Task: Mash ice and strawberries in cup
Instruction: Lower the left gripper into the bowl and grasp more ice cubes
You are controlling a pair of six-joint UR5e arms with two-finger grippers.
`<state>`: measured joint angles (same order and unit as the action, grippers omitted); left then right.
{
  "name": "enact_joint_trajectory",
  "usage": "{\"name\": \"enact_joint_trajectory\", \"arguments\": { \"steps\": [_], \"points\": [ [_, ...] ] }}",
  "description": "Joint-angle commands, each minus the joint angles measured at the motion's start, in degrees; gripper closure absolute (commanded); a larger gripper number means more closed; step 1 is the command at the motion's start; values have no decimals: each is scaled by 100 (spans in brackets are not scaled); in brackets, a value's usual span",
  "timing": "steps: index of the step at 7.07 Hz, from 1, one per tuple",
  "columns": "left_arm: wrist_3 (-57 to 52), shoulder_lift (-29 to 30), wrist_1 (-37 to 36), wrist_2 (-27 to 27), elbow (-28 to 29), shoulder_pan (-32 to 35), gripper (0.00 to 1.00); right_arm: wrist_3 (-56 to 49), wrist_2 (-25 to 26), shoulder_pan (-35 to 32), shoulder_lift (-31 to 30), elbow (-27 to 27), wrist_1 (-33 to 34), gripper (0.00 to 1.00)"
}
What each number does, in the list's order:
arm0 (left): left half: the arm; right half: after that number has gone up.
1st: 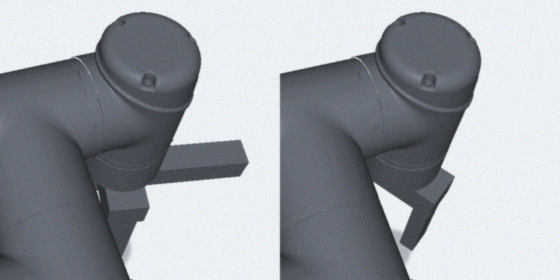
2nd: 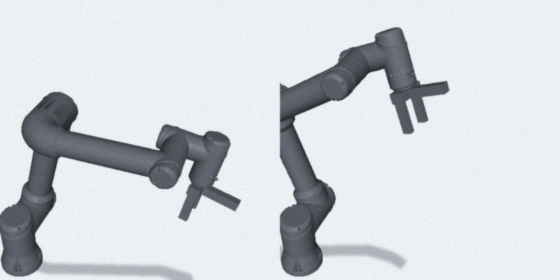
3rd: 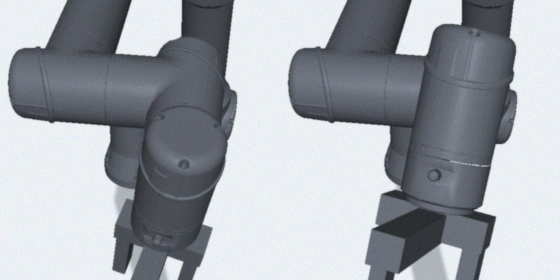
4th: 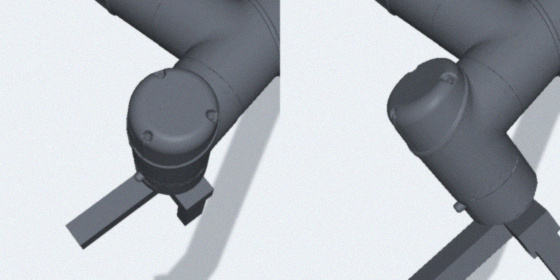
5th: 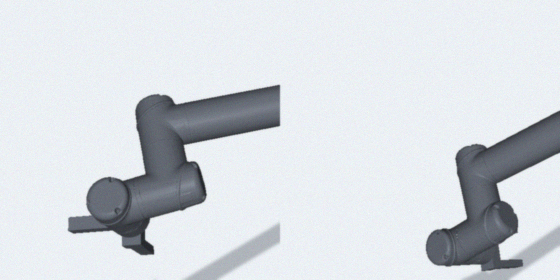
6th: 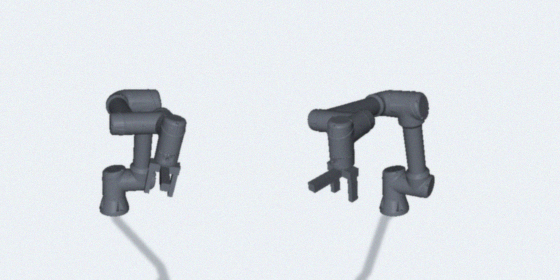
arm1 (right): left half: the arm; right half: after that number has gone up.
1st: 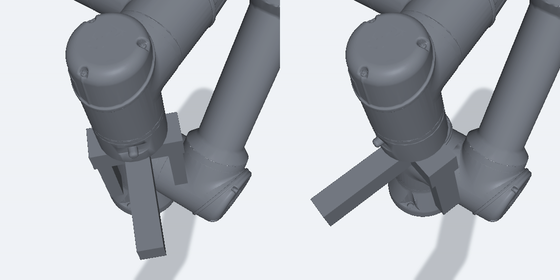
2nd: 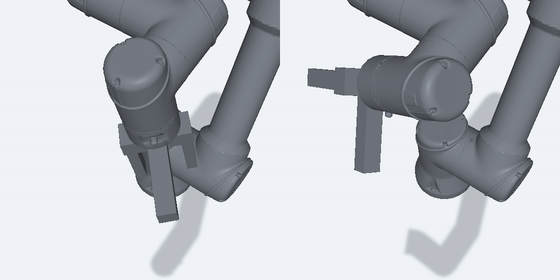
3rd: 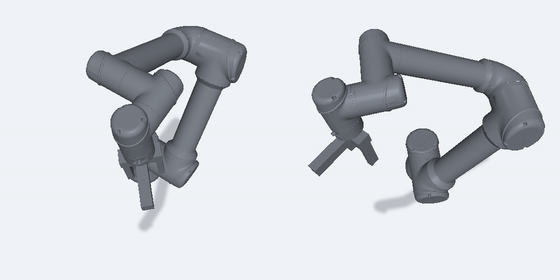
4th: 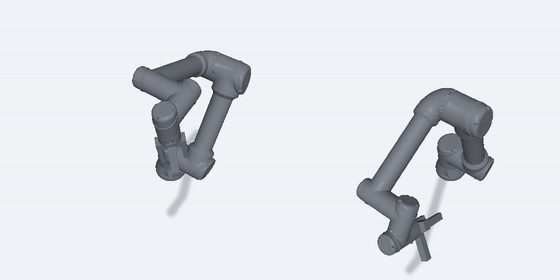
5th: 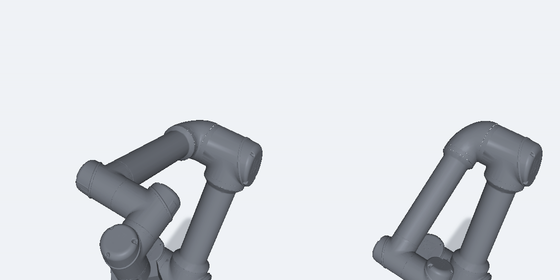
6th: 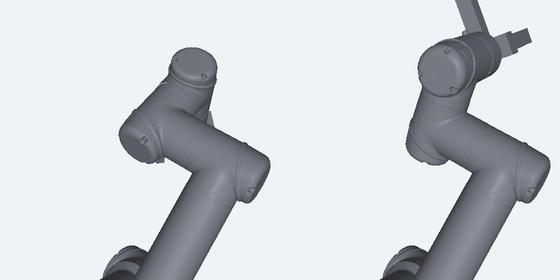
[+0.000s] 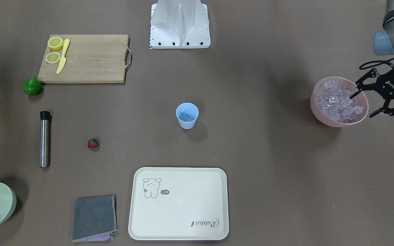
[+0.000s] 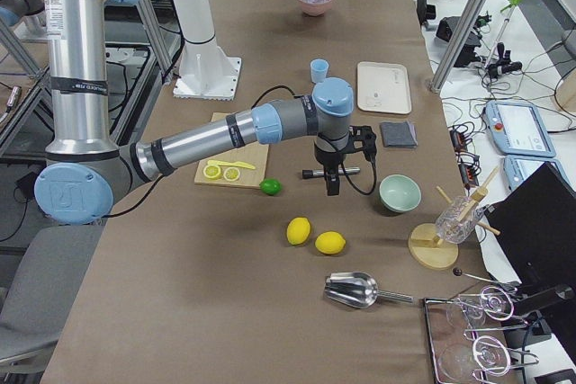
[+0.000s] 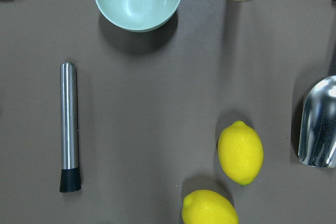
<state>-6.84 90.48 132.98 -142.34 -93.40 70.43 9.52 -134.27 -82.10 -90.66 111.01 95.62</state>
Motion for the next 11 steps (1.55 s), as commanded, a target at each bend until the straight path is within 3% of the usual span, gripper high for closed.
{"name": "enact_joint_trajectory", "arguments": {
  "steps": [1,5,7,11],
  "points": [
    [-938,-414,-9,31,6,-90,15,6,-11,1,-65,-18,9,0],
    [-1285,-645,-53,40,41,-555,14,-64,6,1,-127,-10,0,0],
    [-1285,-584,-80,48,59,-696,28,-109,-3,1,-119,17,0,0],
    [-1285,-505,-307,66,129,-706,28,-74,-11,1,-119,60,0,0]
  ]
}}
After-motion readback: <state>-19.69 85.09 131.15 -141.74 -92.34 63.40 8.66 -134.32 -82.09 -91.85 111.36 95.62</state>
